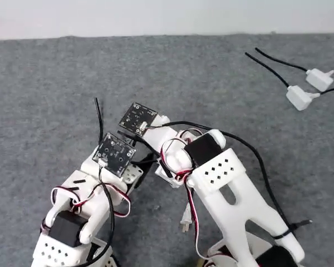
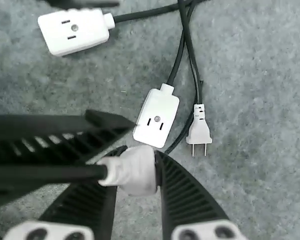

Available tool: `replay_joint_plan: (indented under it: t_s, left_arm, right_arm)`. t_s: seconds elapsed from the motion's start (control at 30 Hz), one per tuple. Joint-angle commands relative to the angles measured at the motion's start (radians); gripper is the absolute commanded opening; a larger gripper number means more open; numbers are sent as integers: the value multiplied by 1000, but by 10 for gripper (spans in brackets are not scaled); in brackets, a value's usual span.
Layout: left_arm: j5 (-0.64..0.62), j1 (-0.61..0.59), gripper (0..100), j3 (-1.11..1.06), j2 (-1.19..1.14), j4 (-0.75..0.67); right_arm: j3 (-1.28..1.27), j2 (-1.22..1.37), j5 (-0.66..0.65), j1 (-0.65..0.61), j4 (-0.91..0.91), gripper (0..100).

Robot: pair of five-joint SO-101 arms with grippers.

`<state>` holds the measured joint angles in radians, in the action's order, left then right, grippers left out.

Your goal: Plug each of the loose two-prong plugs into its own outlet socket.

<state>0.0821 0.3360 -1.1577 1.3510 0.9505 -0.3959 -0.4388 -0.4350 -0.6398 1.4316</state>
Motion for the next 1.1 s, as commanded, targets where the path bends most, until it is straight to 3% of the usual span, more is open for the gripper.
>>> replay_joint_plan:
  t_s: [0.0,0.17,0.53,0.83,1.07]
  left_arm:
    - [12,11,191,50,12,0]
    - [12,11,192,19,12,-8]
    - [9,-75,192,-166,9,-207]
    - [-15,44,192,-188,12,-204]
    - [-15,94,192,-188,12,-204]
  right_arm:
    - [8,-36,12,-4,-16,9]
    - [-9,-36,21,-4,-18,9]
    - [147,-35,25,-10,31,9]
    - [331,-28,18,-13,53,9]
    - [324,7,18,-136,58,9]
